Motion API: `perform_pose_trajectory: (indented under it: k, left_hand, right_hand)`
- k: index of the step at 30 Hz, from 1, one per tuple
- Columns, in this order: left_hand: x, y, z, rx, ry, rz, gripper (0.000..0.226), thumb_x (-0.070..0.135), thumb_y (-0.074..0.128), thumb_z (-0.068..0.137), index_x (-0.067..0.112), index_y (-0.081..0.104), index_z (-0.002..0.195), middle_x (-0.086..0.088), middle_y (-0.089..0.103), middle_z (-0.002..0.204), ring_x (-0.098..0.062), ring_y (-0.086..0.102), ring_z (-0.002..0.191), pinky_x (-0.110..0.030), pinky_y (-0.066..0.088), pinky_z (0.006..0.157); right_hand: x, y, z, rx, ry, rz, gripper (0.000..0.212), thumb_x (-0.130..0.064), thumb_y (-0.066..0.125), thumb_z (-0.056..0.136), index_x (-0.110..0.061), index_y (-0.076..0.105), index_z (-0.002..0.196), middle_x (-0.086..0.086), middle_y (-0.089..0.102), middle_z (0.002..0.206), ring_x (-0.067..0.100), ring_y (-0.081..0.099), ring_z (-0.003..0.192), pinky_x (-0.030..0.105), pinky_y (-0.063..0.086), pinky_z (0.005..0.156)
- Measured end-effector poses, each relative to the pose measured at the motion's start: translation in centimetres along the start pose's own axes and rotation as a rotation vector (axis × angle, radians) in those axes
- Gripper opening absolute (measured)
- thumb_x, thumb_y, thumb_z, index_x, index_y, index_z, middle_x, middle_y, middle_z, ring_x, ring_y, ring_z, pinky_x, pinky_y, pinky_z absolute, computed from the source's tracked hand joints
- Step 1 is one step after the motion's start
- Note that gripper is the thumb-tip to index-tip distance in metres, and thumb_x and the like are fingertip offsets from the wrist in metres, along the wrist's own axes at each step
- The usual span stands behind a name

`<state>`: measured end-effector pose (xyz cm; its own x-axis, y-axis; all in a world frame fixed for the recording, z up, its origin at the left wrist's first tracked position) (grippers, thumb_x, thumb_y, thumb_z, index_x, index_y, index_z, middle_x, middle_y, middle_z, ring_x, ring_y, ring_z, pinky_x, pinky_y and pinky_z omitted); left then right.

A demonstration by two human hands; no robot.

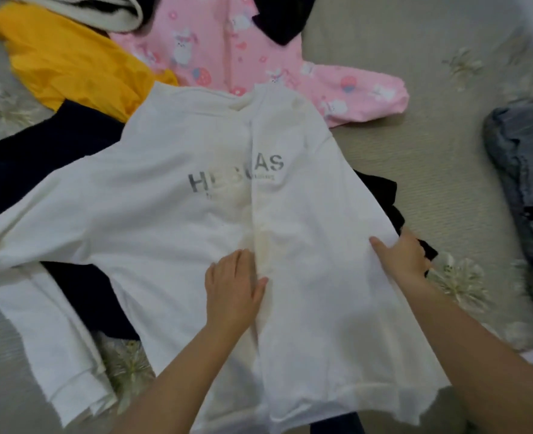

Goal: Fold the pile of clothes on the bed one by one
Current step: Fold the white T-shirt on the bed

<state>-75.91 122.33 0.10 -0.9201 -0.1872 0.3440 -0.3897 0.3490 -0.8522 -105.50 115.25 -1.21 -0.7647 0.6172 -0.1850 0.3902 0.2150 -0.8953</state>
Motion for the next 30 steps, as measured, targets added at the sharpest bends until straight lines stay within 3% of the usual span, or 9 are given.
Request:
perform_pose_trajectory:
  k: [2,4,9,13,16,19,24,26,30]
  left_hand:
    - [1.5,-0.4,0.6,-0.011,-0.091,-0.088,0.062,0.038,0.048,0.091,0.009,0.028,0.141,-0.009,0.044,0.135,-0.024,0.041,0.124,-0.032,0.029,0.099]
    - [3.4,-0.7,1.6,-0.032,-0.202,-0.23,0.062,0.031,0.051,0.091,0.006,0.024,0.142,-0.013,0.042,0.138,-0.026,0.04,0.125,-0.032,0.033,0.098]
    - [6.2,-2.8,5.0,0.034,-0.36,-0.257,0.047,0.025,0.054,0.088,0.009,0.04,0.13,-0.015,0.053,0.122,-0.032,0.052,0.109,-0.038,0.044,0.085]
    - [9.2,-4.4,8.0,0.032,-0.342,-0.121,0.058,0.03,0.049,0.092,0.008,0.027,0.141,-0.015,0.041,0.138,-0.03,0.042,0.124,-0.037,0.038,0.095]
    - [12.1,-5.8,11.3,0.034,-0.253,-0.01,0.055,0.031,0.045,0.093,0.009,0.028,0.14,-0.015,0.042,0.136,-0.03,0.042,0.123,-0.037,0.04,0.093]
    - [15.3,-7.4,14.6,0.093,-0.153,0.19,0.048,0.033,0.046,0.092,0.008,0.04,0.132,-0.014,0.045,0.13,-0.031,0.043,0.118,-0.038,0.041,0.088]
    - [18.1,-7.6,21.1,0.166,0.009,0.215,0.052,0.035,0.043,0.092,0.01,0.036,0.137,-0.014,0.03,0.146,-0.029,0.025,0.135,-0.04,0.028,0.103]
    - [17.5,-6.3,23.4,0.112,-0.001,0.258,0.06,0.044,0.036,0.093,0.015,0.022,0.144,-0.014,0.014,0.152,-0.027,0.009,0.141,-0.041,0.015,0.11]
    - [14.1,-0.1,25.0,-0.193,0.02,0.291,0.066,0.051,0.026,0.094,0.021,0.001,0.147,-0.012,-0.012,0.154,-0.027,-0.012,0.142,-0.043,-0.003,0.113]
  right_hand:
    - [0.1,-0.9,1.4,-0.005,-0.137,-0.009,0.028,-0.022,0.052,0.092,0.005,0.059,0.097,0.027,0.062,0.101,0.038,0.055,0.097,0.041,0.036,0.091]
    - [0.0,-2.8,2.9,-0.008,-0.287,-0.007,0.025,-0.017,0.051,0.092,0.0,0.058,0.075,0.026,0.062,0.085,0.038,0.057,0.085,0.036,0.035,0.074]
    - [1.1,-10.6,7.5,0.043,-0.394,0.215,0.024,-0.011,0.055,0.089,-0.004,0.06,0.067,0.01,0.052,0.06,0.026,0.048,0.066,0.031,0.014,0.055]
    - [-1.2,-18.3,13.6,0.197,-0.441,0.294,0.04,-0.01,0.053,0.09,-0.014,0.039,0.053,0.002,0.037,0.049,0.022,0.04,0.061,0.031,0.01,0.055]
    - [-5.2,-21.3,18.7,0.231,-0.447,0.168,0.032,-0.017,0.048,0.093,0.003,0.06,0.072,0.029,0.06,0.076,0.034,0.055,0.074,0.034,0.025,0.061]
    - [-8.3,-21.7,22.3,0.204,-0.421,0.007,0.03,-0.018,0.045,0.095,0.006,0.062,0.097,0.03,0.06,0.103,0.04,0.055,0.097,0.038,0.041,0.077]
    - [-9.8,-20.4,27.6,0.165,-0.359,-0.187,0.022,-0.008,0.044,0.092,0.005,0.06,0.098,0.028,0.059,0.106,0.039,0.055,0.099,0.035,0.041,0.075]
    - [-9.0,-18.3,29.1,0.106,-0.301,-0.288,0.021,-0.003,0.044,0.088,0.002,0.062,0.097,0.024,0.061,0.105,0.037,0.057,0.1,0.036,0.044,0.081]
    - [-7.9,-13.7,28.9,0.063,-0.26,-0.557,0.026,-0.008,0.042,0.09,-0.005,0.06,0.108,0.016,0.059,0.112,0.033,0.054,0.108,0.04,0.04,0.093]
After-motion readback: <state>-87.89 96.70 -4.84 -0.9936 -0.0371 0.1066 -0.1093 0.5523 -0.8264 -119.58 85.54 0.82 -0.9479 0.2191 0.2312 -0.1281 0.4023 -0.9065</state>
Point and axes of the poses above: each hand's wrist, its own z-axis towards the middle knuckle, its own y-axis out of the palm, x = y × z, the point moved 5 cm from there along z, towards the middle knuckle
